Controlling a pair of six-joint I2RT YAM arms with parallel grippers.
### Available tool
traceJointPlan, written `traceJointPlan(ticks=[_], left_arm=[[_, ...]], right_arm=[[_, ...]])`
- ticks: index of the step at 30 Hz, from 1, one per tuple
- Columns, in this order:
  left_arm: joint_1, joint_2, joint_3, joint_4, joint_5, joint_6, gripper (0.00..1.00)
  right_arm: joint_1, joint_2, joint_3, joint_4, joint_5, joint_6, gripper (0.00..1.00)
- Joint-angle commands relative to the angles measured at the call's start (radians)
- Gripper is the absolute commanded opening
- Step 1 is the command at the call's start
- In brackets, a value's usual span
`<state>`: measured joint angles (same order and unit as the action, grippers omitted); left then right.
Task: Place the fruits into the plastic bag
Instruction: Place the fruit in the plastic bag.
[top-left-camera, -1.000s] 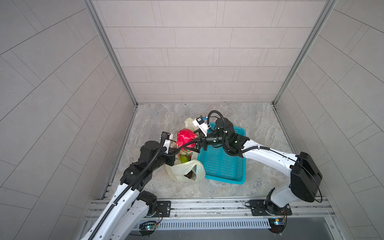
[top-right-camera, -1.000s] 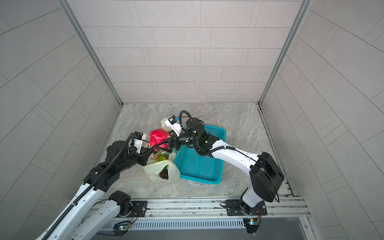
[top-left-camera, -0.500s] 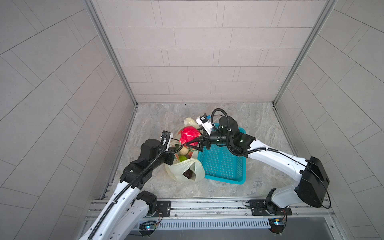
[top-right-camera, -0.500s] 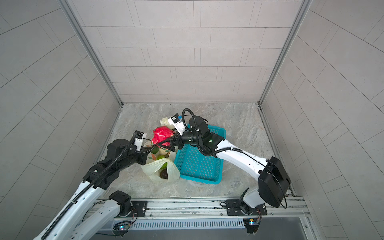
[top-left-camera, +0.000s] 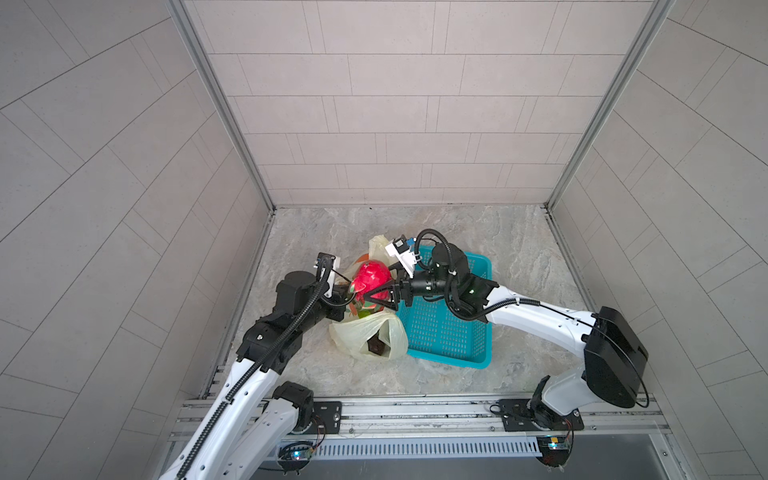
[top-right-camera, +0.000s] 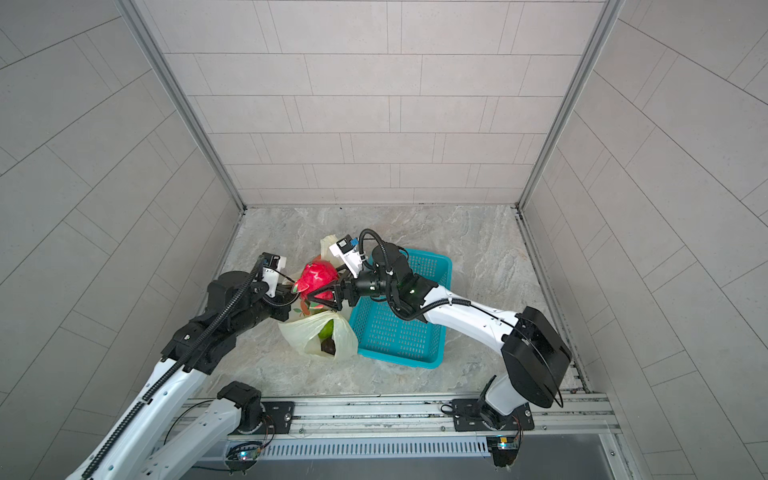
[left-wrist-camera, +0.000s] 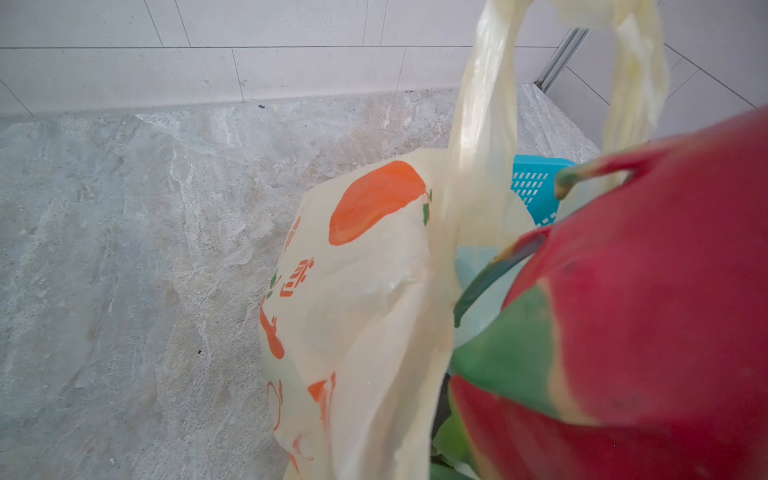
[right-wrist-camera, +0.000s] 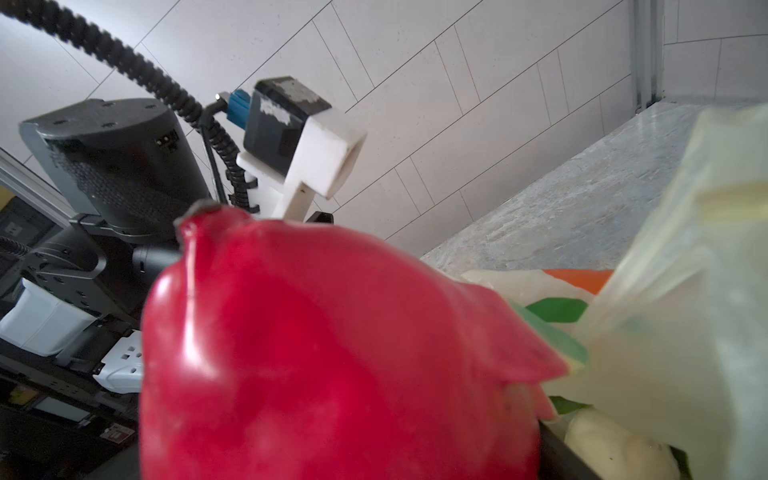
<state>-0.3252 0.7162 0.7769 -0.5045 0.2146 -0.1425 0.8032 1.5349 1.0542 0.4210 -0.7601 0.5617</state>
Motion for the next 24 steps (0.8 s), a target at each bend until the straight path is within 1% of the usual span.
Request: traceJointPlan(ticks=[1, 4, 6, 10, 14, 16, 20, 22, 24], left_arm=[[0.021, -0.013, 0.078, 0.128, -0.022, -0.054, 0.0], [0.021, -0.008, 0.087, 0.099, -0.025, -0.01, 0.0], [0.022, -0.008, 0.08, 0.08, -0.039, 0.017, 0.0], [0.021, -0.009, 0.051, 0.068, -0.036, 0.043, 0.0], [0.021, -0.011, 0.018, 0.098, -0.039, -0.003, 0.0], [0.021, -0.011, 0.011, 0.119, -0.022, -0.032, 0.0], [0.021, -0.012, 0.012, 0.154, 0.004, -0.077, 0.0], [0.022, -0.008, 0.02, 0.158, 0.009, -0.084, 0.0], [0.022, -0.003, 0.029, 0.158, 0.005, -0.091, 0.0]], right_arm=[[-0.021, 0.029, -0.052, 0.09, -0.05, 0.059, 0.0], [-0.075, 0.021, -0.112, 0.245, -0.035, 0.174, 0.0], [-0.103, 0.016, -0.119, 0.312, -0.044, 0.23, 0.0], [-0.101, 0.004, -0.083, 0.334, -0.065, 0.257, 0.0], [-0.093, -0.001, -0.067, 0.381, -0.073, 0.306, 0.0], [-0.09, -0.004, -0.075, 0.376, -0.065, 0.3, 0.0], [-0.066, -0.002, -0.093, 0.301, -0.047, 0.231, 0.0], [-0.041, 0.006, -0.086, 0.234, -0.039, 0.165, 0.0], [-0.012, 0.016, -0.068, 0.119, -0.024, 0.067, 0.0]])
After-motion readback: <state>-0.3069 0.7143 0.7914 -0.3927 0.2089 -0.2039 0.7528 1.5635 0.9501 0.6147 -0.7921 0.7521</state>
